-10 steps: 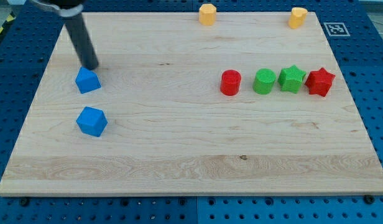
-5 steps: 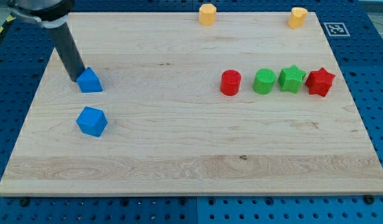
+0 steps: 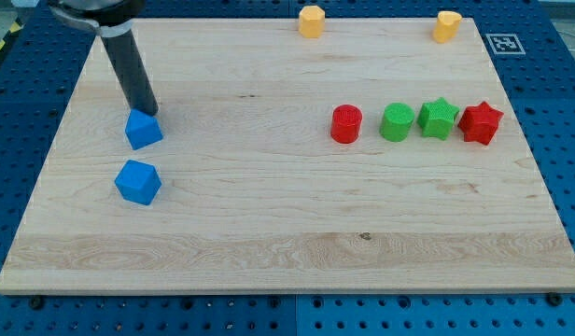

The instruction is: Push the blue triangle to the top of the blue cube

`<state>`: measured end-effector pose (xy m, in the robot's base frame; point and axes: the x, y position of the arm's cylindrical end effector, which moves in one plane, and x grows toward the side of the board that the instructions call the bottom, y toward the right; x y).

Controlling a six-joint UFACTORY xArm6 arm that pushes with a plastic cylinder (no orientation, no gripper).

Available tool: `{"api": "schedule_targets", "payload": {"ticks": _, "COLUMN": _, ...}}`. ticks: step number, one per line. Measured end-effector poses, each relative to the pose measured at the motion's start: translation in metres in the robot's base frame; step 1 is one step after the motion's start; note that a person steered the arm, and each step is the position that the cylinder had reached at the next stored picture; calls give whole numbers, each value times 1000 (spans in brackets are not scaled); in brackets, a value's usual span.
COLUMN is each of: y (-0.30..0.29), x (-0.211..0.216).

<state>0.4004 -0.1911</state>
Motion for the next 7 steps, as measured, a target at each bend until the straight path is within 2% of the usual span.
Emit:
{"api": "schedule_targets", "payload": {"ticks": 2, "y": 0, "x": 29}}
{"api": "schedule_targets", "payload": {"ticks": 3, "y": -2, "x": 19}}
{"api": "schedule_targets", "payload": {"ticks": 4, "y": -46, "x": 17}}
{"api": "schedule_targets", "payload": {"ticks": 5, "y": -73, "x": 39}}
{"api": "schedule_targets", "payload": {"ticks": 7, "y": -18, "x": 36}}
